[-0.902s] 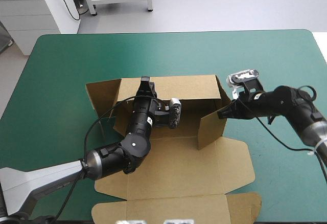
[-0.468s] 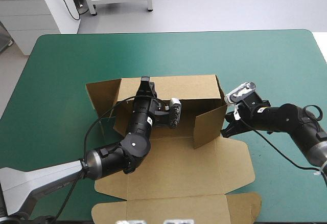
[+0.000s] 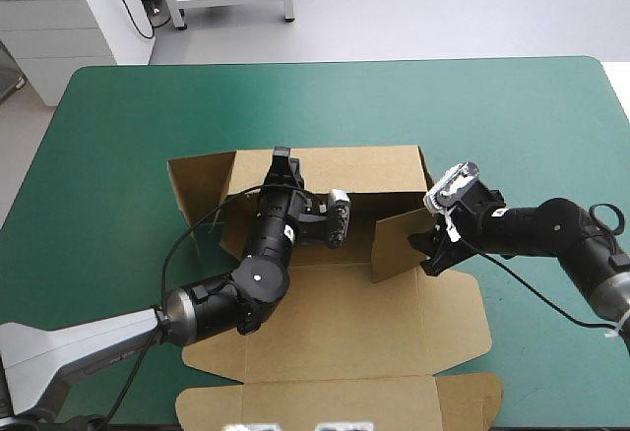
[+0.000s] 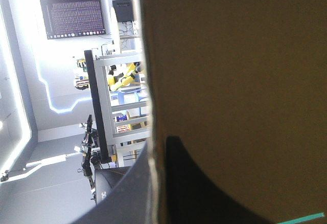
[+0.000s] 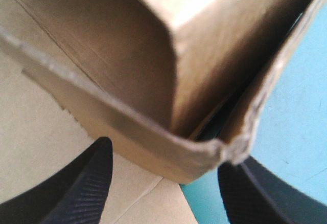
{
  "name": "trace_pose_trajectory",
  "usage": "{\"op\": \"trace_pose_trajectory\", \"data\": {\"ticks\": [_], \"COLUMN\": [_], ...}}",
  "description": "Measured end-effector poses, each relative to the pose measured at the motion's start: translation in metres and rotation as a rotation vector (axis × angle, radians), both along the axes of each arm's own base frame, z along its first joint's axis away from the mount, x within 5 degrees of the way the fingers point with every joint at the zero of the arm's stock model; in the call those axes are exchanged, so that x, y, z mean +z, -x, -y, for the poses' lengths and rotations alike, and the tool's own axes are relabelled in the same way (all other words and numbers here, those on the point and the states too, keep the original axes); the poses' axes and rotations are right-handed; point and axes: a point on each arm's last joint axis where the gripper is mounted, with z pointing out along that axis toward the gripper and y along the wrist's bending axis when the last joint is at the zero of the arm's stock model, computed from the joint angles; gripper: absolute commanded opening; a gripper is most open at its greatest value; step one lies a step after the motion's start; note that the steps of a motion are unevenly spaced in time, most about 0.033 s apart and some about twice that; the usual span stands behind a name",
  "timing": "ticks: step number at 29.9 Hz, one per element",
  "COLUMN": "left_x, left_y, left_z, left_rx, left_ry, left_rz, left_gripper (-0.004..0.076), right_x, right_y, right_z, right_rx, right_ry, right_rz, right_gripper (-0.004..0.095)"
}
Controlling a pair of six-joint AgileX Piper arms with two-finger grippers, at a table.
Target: Fold the box
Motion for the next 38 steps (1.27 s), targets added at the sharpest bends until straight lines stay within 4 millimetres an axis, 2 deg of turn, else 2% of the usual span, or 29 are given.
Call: {"op": "trace_pose_trajectory", "data": {"ticks": [8,11,16,20,23,25,26,29,38], "left_x": [0.000,0.000,0.000,0.000,0.000,0.000,0.000,0.000,0.000], "left_y": [0.000,0.000,0.000,0.000,0.000,0.000,0.000,0.000,0.000], "left_z": [0.000,0.000,0.000,0.000,0.000,0.000,0.000,0.000,0.000], "left_rx": [-0.006,-0.007,-0.007,-0.007,-0.007,-0.007,-0.006,-0.005,0.000], "left_ry": [-0.004,-0.005,-0.006,-0.006,-0.006,-0.006,-0.006,-0.007,0.010], "left_rz": [-0.001,0.000,0.000,0.000,0.000,0.000,0.000,0.001,-0.003], "left_gripper": [-0.0008,-0.0008,-0.0008,-0.0008,-0.0008,-0.0008,-0.0008,-0.0008,-0.0007], "right_x": [0.002,0.002,-0.012,-0.027,-0.032,-0.032,-0.031,-0.029,-0.027], "right_y": [-0.003,-0.003,0.001,0.006,0.008,0.008,0.008,0.005,0.002], "right_z": [-0.006,-0.011,-0.020,-0.028,-0.032,-0.035,-0.035,-0.034,-0.031], "right_rx": [-0.049,-0.081,-0.146,-0.213,-0.263,-0.287,-0.306,-0.346,-0.396], "right_ry": [-0.109,-0.151,-0.148,-0.128,-0.130,-0.139,-0.149,-0.156,-0.153], "right_rz": [-0.014,0.003,0.056,0.116,0.161,0.179,0.188,0.214,0.253], "right_gripper": [0.0551,0.0513,0.0413,0.0394,0.0380,0.0325,0.0266,0.0008,-0.0019]}}
